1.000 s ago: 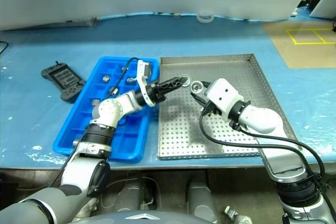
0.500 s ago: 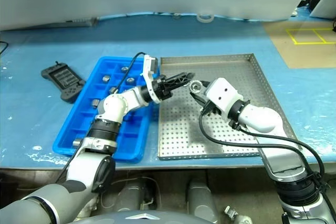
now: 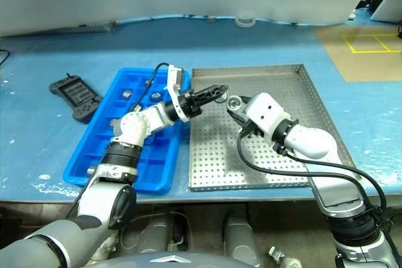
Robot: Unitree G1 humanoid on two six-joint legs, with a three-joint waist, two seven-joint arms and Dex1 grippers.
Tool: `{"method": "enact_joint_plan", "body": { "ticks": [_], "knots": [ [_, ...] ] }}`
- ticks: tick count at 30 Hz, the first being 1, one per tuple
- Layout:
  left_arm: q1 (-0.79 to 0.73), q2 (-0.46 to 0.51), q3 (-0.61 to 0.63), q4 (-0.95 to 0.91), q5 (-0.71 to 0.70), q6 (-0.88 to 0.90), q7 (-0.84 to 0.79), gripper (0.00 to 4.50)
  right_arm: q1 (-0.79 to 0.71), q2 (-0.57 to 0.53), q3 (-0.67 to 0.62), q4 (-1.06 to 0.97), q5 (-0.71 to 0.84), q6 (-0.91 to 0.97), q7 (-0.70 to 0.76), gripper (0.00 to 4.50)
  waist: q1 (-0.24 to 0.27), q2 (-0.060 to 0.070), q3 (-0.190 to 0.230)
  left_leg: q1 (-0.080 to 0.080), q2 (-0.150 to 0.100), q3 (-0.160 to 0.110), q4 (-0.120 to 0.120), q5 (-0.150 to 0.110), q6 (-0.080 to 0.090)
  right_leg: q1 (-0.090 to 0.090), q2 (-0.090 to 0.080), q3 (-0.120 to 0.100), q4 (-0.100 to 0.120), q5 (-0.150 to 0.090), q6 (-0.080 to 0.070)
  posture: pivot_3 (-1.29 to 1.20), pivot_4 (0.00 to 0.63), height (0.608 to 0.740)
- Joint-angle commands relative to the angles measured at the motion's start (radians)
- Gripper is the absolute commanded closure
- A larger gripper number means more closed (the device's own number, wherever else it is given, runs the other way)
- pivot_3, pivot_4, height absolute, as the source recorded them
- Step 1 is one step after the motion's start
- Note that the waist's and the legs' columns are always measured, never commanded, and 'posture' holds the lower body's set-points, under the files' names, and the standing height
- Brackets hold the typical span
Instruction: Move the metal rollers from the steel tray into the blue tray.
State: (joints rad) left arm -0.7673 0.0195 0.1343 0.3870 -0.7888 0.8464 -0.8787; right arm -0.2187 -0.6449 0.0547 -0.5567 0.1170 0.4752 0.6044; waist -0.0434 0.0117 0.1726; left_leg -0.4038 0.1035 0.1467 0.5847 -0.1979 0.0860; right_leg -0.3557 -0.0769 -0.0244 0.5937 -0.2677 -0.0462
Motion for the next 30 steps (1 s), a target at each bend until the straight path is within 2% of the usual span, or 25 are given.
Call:
{"method": "enact_joint_plan", "body": {
  "ticks": [1, 5, 7, 11, 23, 30],
  "knots": [
    [-0.004, 0.004, 0.011, -0.016, -0.015, -0.004, -0.011, 1.28, -0.019, 0.002, -0.008, -0.025, -0.01, -0.02, -0.007, 2.88, 0.0, 0.0, 0.0, 0.0, 0.0, 0.0, 0.0, 0.0, 0.0, 0.0, 0.0, 0.0, 0.0, 0.0, 0.0, -0.34, 0.15, 0.74],
    [-0.004, -0.001, -0.001, -0.021, 0.006, -0.013, 0.011, 2.62, -0.017, 0.006, -0.006, -0.026, -0.013, -0.02, -0.011, 2.88, 0.0, 0.0, 0.0, 0.0, 0.0, 0.0, 0.0, 0.0, 0.0, 0.0, 0.0, 0.0, 0.0, 0.0, 0.0, -0.34, 0.15, 0.74],
    [-0.01, -0.006, 0.004, -0.016, 0.001, -0.012, 0.009, 2.62, -0.018, 0.008, -0.005, -0.024, -0.014, -0.02, -0.012, 2.88, 0.0, 0.0, 0.0, 0.0, 0.0, 0.0, 0.001, 0.0, 0.0, 0.0, 0.0, 0.0, 0.0, 0.0, 0.0, -0.34, 0.15, 0.74],
    [-0.016, -0.012, 0.013, -0.015, -0.013, -0.009, -0.002, 3.44, -0.018, 0.013, -0.006, -0.022, -0.018, -0.022, -0.015, 2.88, 0.0, 0.0, 0.0, 0.0, 0.0, 0.0, 0.001, 0.0, 0.0, 0.0, 0.0, 0.0, 0.0, 0.0, 0.0, -0.34, 0.15, 0.74],
    [-0.011, 0.01, -0.008, -0.04, 0.001, 0.005, -0.008, 3.42, -0.02, 0.022, -0.006, -0.014, -0.026, -0.029, -0.011, 2.88, 0.0, 0.0, 0.0, 0.0, 0.0, 0.0, 0.001, 0.0, 0.0, 0.0, 0.0, 0.0, 0.0, 0.0, 0.0, -0.34, 0.15, 0.74],
    [-0.028, 0.041, 0.021, -0.044, -0.004, -0.009, -0.005, 3.42, -0.015, 0.023, -0.013, -0.008, -0.018, -0.027, -0.006, 2.88, 0.001, 0.0, 0.0, 0.0, 0.0, 0.0, 0.001, 0.0, 0.0, 0.0, 0.0, 0.0, 0.0, 0.0, 0.0, -0.33, 0.15, 0.74]
  ]
}}
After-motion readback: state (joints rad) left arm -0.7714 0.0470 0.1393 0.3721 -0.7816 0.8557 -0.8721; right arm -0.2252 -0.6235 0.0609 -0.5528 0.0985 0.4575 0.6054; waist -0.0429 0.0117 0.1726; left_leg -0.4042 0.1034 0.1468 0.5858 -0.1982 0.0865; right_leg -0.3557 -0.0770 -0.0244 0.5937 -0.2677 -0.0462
